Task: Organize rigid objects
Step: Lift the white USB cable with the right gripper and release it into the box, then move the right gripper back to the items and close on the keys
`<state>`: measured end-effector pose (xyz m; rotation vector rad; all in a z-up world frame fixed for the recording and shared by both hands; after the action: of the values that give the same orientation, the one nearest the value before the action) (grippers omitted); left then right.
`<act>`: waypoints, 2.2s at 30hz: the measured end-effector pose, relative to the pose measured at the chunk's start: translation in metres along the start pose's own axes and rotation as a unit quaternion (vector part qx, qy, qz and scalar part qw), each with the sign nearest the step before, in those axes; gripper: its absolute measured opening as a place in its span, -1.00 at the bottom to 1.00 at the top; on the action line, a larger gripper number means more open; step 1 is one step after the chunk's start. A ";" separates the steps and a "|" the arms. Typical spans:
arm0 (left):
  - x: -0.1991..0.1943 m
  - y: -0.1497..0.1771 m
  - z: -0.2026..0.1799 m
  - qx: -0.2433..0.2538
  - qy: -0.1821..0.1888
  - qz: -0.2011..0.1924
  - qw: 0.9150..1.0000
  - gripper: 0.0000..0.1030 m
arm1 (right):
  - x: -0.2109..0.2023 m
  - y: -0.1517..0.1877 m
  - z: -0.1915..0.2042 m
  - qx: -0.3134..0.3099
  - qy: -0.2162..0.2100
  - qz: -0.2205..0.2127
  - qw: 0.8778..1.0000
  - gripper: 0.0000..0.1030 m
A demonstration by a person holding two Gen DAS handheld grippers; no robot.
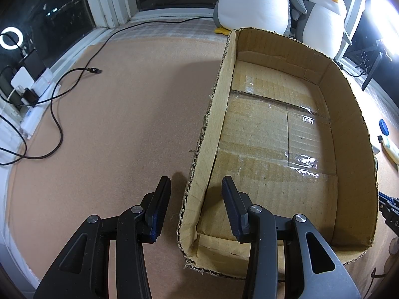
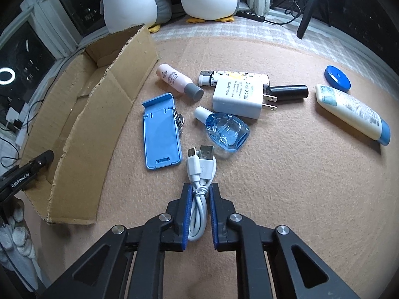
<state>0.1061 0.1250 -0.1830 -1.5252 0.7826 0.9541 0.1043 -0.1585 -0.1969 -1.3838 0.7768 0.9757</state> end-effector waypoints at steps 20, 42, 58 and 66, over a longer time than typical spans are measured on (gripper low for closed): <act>0.002 -0.002 -0.002 0.001 0.000 0.002 1.000 -0.20 | -0.069 -0.024 0.069 -0.051 -0.085 -0.074 0.992 -0.76; 0.001 -0.002 -0.003 0.002 -0.003 0.002 1.000 -0.20 | -0.061 -0.016 0.144 -0.129 -0.117 -0.068 0.982 -0.65; 0.001 -0.002 -0.003 0.005 -0.006 0.002 1.000 -0.20 | -0.079 -0.019 0.100 -0.084 -0.137 -0.105 0.981 -0.11; 0.001 -0.001 -0.003 0.004 -0.005 0.002 1.000 -0.20 | -0.078 -0.026 0.051 -0.043 -0.125 -0.115 0.985 -0.11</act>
<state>0.1084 0.1226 -0.1834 -1.5106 0.7811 0.9598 0.0891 -0.1139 -0.1125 -1.3586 0.3831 0.9849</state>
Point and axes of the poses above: each gripper's, at about its wrist camera, not at the fingertips, and x roughly the way its jaws point, z to its left, y to its underside, the point moved 2 cm from there along x, roughly the way its jaws point, and after that the axes turned 4 degrees about y, right-handed, at the moved point
